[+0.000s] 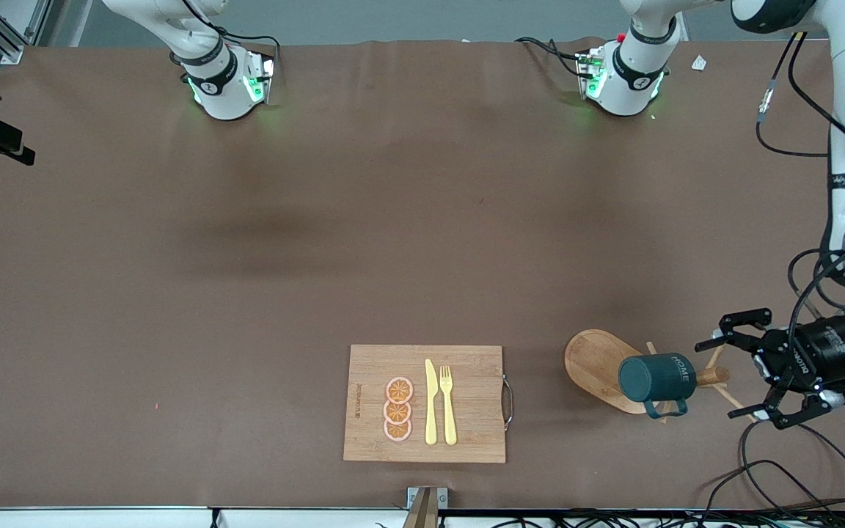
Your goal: Pass cup and hang on rack
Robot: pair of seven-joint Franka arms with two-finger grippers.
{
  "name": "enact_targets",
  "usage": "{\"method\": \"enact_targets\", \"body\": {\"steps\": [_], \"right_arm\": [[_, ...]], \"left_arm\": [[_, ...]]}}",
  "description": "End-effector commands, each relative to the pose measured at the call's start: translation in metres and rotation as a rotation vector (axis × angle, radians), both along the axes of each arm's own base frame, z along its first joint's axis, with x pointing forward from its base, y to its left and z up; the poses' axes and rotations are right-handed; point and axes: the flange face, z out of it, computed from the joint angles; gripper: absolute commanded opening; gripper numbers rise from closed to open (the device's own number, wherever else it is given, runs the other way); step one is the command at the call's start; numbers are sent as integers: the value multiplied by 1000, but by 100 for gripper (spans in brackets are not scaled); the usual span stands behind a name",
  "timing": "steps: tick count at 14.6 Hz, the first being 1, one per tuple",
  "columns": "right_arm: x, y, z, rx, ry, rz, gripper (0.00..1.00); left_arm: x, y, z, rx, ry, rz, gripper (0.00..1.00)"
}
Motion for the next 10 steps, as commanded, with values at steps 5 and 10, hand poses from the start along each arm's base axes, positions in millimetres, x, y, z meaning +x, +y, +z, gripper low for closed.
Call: {"method": "enact_targets", "body": {"steps": [5, 10], "right_arm": [[-7, 1, 3, 10, -3, -7, 100], [-7, 1, 3, 9, -3, -6, 100]], "left_arm": [[-37, -16, 85, 272, -119, -102, 100], [-49, -57, 85, 530, -208, -277, 100]]}}
